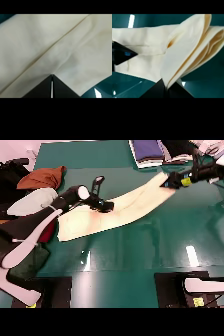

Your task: Fold the shirts.

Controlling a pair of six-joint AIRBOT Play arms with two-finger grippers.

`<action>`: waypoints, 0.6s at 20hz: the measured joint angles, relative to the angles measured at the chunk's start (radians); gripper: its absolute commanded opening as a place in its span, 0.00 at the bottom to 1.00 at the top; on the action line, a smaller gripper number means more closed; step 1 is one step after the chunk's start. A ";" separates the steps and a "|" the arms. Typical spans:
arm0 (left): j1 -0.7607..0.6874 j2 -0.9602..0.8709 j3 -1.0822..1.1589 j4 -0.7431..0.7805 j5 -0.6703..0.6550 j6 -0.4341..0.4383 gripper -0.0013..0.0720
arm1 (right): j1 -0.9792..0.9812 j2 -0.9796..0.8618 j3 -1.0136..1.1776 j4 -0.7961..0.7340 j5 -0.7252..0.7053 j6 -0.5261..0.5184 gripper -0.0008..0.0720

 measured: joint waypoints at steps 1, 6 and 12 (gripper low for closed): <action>-0.009 -0.027 0.026 -0.005 -0.006 0.000 0.06 | 0.030 0.010 0.038 0.003 0.003 0.014 0.03; -0.031 -0.098 0.103 -0.001 -0.030 0.000 0.06 | 0.171 0.031 0.176 0.001 0.011 0.077 0.03; 0.037 -0.039 0.203 0.123 -0.138 -0.002 0.06 | 0.299 0.036 0.232 0.003 -0.005 0.120 0.03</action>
